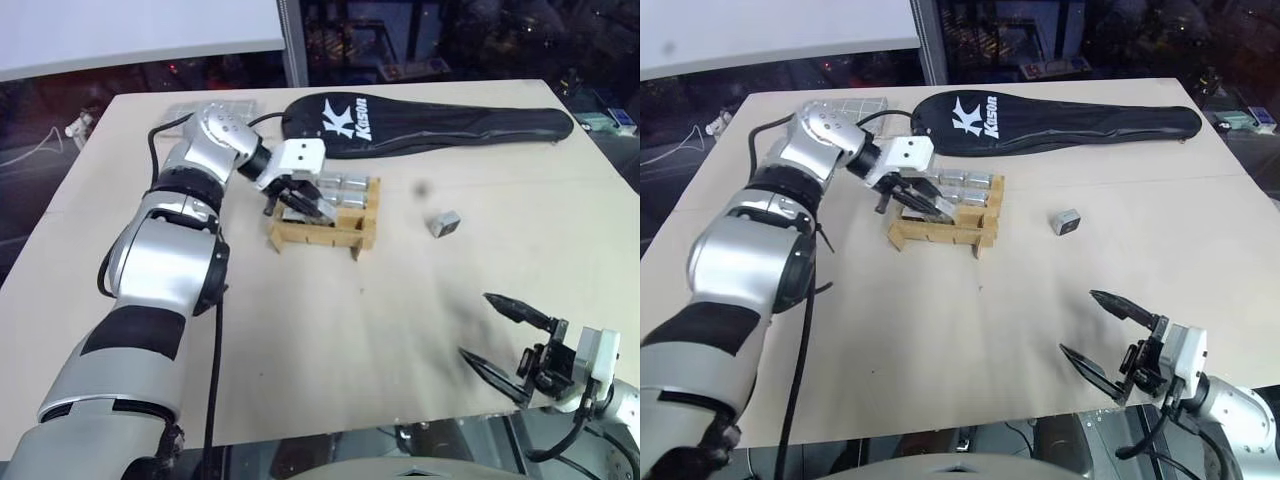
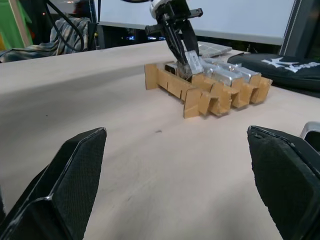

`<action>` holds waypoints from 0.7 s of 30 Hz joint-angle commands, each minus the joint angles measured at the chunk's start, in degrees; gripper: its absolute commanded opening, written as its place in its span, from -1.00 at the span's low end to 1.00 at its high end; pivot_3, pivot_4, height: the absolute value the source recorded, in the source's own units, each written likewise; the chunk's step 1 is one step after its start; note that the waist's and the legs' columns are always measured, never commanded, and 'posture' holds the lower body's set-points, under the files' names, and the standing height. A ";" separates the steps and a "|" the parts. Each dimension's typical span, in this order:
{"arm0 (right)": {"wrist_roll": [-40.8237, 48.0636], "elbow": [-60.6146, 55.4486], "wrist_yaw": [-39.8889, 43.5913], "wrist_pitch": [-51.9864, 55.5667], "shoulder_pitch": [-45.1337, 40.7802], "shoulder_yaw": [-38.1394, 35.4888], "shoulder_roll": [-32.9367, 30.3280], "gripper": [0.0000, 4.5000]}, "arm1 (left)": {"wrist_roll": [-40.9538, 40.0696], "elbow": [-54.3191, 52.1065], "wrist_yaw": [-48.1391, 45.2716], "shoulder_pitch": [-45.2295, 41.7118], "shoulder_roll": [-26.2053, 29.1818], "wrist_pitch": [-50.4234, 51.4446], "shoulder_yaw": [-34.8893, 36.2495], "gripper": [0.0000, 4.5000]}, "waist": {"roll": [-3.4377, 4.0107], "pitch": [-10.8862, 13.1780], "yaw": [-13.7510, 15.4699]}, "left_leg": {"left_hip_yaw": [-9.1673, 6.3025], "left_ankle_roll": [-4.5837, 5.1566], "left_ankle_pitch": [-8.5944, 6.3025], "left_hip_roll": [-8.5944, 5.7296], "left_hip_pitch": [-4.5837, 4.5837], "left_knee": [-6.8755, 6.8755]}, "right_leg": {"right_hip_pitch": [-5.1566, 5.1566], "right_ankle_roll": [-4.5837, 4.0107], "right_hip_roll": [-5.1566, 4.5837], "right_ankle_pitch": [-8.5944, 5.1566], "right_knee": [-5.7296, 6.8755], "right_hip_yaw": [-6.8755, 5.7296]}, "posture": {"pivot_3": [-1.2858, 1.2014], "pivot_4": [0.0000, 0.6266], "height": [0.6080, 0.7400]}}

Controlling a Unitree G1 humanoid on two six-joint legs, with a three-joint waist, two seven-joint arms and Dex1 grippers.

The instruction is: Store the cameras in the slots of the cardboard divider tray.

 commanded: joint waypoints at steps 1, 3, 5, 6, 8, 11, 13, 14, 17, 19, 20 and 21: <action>0.04 -1.97 -0.40 -1.42 -0.12 0.12 0.35 0.99 | 3.69 0.35 0.44 -2.60 0.06 1.12 -3.01 -0.63 | 0.00 0.00 -0.01 | 0.01 0.00 0.00 0.00 0.01 0.00 | 0.00 0.09 0.01 -0.05 0.00 0.00 | 0.03 -0.52 1.00; -0.10 -1.87 -0.46 -1.54 -0.26 0.32 0.52 0.99 | 4.56 0.51 0.94 -3.33 -0.48 1.70 -3.84 -0.63 | 0.00 0.00 -0.03 | 0.05 0.00 0.00 0.00 0.05 0.01 | 0.00 0.16 0.01 -0.09 0.05 0.04 | 0.03 -0.52 1.00; -0.27 -1.72 -0.56 -1.67 -0.45 0.69 0.66 0.99 | 4.86 0.77 1.16 -4.85 -1.98 5.08 -4.08 -0.63 | 0.00 0.00 0.01 | 0.06 0.00 0.00 0.01 0.08 0.01 | 0.00 0.17 0.02 -0.10 0.10 0.05 | 0.03 -0.52 1.00; -0.27 -1.61 -0.55 -1.80 -0.43 0.75 0.69 0.99 | 4.99 0.83 0.53 -5.46 -2.52 6.31 -4.25 -0.63 | 0.00 0.00 0.03 | 0.05 0.01 0.01 0.00 0.07 0.01 | 0.00 0.18 0.03 -0.11 0.11 0.05 | 0.03 -0.52 1.00; -0.21 -1.47 -0.53 -1.93 -0.49 0.84 0.65 0.99 | 5.40 0.87 0.30 -6.04 -2.99 7.27 -4.51 -0.63 | 0.00 0.00 -0.06 | 0.06 0.01 0.01 0.00 0.07 0.03 | 0.00 0.18 0.04 -0.11 0.12 0.05 | 0.03 -0.52 1.00; 0.03 -1.27 -0.50 -1.83 -0.78 0.68 0.43 0.99 | 6.90 0.84 1.61 -6.32 -3.18 7.47 -5.43 -0.63 | 0.00 0.01 -0.03 | 0.05 0.01 0.00 0.02 0.06 0.02 | 0.00 0.18 0.05 -0.11 0.13 0.07 | 0.03 -0.52 1.00; 0.09 -1.06 -0.43 -1.81 -0.96 0.61 0.37 0.99 | 7.37 0.87 1.54 -6.41 -3.19 7.45 -5.79 -0.63 | 0.00 0.00 -0.03 | 0.06 0.01 0.00 0.02 0.05 0.03 | 0.00 0.17 0.04 -0.10 0.12 0.08 | 0.03 -0.52 1.00; 0.09 -0.96 -0.32 -1.90 -0.91 0.61 0.38 0.99 | 7.44 0.89 1.71 -6.54 -3.26 7.61 -5.87 -0.63 | 0.00 0.00 -0.05 | 0.07 0.01 0.00 0.02 0.06 0.03 | 0.00 0.17 0.04 -0.10 0.12 0.09 | 0.03 -0.52 1.00; 0.08 -0.72 -0.10 -1.95 -0.88 0.72 0.42 0.99 | 7.87 0.94 1.98 -6.96 -3.49 7.84 -6.20 -0.63 | 0.00 0.01 -0.06 | 0.07 0.01 0.00 0.03 0.08 0.03 | 0.00 0.18 0.05 -0.11 0.13 0.09 | 0.03 -0.52 1.00; 0.02 -0.59 -0.06 -1.95 -1.00 0.90 0.50 0.99 | 8.00 0.88 2.21 -7.22 -3.70 7.43 -6.26 -0.63 | -0.01 0.01 -0.06 | 0.06 0.01 0.01 0.03 0.08 0.03 | 0.00 0.18 0.06 -0.11 0.16 0.09 | 0.03 -0.52 1.00; 0.01 -0.49 -0.03 -1.97 -1.11 0.95 0.53 0.99 | 7.91 0.84 2.54 -7.35 -3.86 7.27 -6.18 -0.63 | -0.01 0.01 -0.05 | 0.06 0.01 0.01 0.04 0.09 0.03 | 0.00 0.19 0.06 -0.11 0.18 0.09 | 0.03 -0.52 1.00; 0.00 -0.41 -0.01 -1.99 -1.17 0.98 0.55 0.99 | 7.84 0.78 2.68 -7.42 -3.99 6.90 -6.17 -0.63 | -0.01 0.01 -0.05 | 0.06 0.01 0.01 0.04 0.09 0.03 | 0.00 0.18 0.06 -0.11 0.18 0.09 | 0.03 -0.52 1.00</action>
